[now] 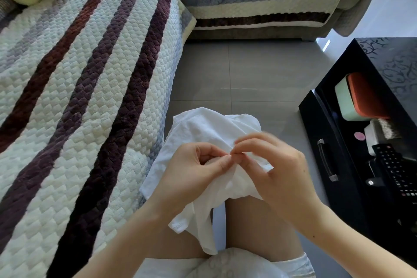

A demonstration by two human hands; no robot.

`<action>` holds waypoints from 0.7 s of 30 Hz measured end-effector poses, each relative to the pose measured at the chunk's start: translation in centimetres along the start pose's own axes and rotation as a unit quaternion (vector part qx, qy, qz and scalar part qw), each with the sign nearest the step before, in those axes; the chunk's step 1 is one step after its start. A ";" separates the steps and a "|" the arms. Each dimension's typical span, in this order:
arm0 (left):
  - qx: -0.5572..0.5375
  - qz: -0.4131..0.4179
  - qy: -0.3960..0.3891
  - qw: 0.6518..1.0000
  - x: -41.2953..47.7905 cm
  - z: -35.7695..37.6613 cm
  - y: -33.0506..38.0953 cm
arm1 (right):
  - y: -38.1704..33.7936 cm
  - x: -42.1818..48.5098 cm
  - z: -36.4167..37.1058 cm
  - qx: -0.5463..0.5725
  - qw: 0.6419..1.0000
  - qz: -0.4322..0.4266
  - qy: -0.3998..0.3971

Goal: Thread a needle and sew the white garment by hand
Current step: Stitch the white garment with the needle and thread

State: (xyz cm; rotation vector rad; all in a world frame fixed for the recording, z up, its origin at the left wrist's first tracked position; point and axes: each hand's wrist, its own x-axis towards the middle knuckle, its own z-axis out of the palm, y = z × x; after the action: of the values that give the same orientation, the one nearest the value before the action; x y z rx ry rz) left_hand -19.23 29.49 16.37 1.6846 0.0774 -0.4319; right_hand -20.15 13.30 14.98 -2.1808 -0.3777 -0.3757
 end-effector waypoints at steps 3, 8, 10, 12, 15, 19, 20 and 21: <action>0.031 -0.001 0.026 0.999 0.1 -0.2 -0.5 | -0.6 0.5 -1.2 0.090 0.996 0.002 0.023; 0.022 -0.019 0.030 0.999 0.0 -0.7 -1.1 | -0.5 2.8 -5.8 0.561 0.814 0.134 -0.063; 0.016 -0.027 0.016 0.999 -0.1 -1.1 -1.0 | 1.3 3.9 -7.3 0.592 0.779 0.195 -0.076; 0.012 -0.033 0.009 0.999 -0.2 -1.4 -1.0 | 4.7 5.2 -8.2 0.525 0.815 0.241 -0.048; 0.016 -0.036 0.018 0.999 -0.2 -2.0 -0.8 | 12.2 6.9 -9.5 0.271 0.895 0.333 0.122; 0.013 -0.040 0.030 0.999 -0.6 -2.4 -0.8 | 20.5 5.8 -12.0 -0.144 0.850 0.444 0.243; 0.017 -0.040 0.034 0.998 -0.6 -2.5 -0.8 | 21.0 5.5 -12.1 -0.189 0.836 0.455 0.242; 0.019 -0.040 0.036 0.998 -0.7 -2.5 -0.8 | 20.5 5.5 -11.7 -0.222 0.837 0.441 0.236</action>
State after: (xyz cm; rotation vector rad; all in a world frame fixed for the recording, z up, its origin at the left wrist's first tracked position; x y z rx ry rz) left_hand -19.51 32.18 16.07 1.7386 0.1916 -0.4341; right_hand -8.60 -7.23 9.31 -2.3182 1.0646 -0.4714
